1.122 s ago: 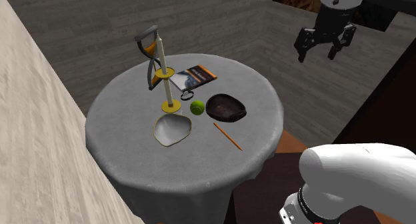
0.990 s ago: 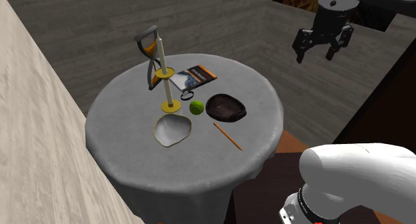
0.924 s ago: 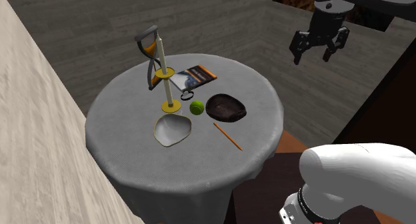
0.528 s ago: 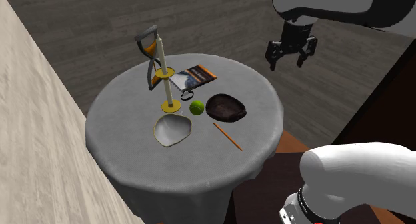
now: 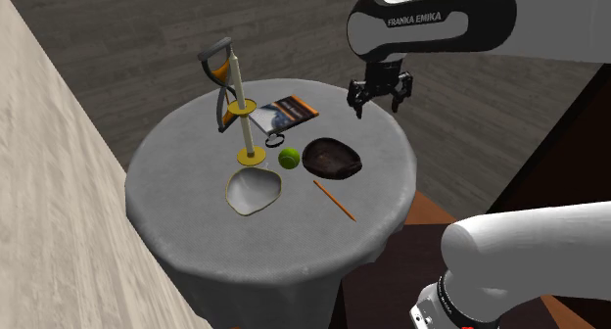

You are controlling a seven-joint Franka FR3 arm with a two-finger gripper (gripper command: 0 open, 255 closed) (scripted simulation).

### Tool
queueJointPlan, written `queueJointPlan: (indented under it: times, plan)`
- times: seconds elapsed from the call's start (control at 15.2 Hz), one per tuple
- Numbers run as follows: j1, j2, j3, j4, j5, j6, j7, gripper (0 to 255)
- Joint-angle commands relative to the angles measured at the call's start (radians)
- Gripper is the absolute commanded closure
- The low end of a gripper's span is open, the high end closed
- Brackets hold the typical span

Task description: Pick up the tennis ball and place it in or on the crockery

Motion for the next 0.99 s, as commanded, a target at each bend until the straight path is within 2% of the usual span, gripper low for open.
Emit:
queueJointPlan:
  times: [0.0,0.46,0.92]
  plan:
    - [0.005,0.059,0.034,0.018,-0.002,0.04,0.029,0]
    - [0.015,0.289,0.159,0.1,-0.06,0.173,0.159,0]
    - [0.04,0.559,0.251,0.237,-0.219,0.256,0.333,0]
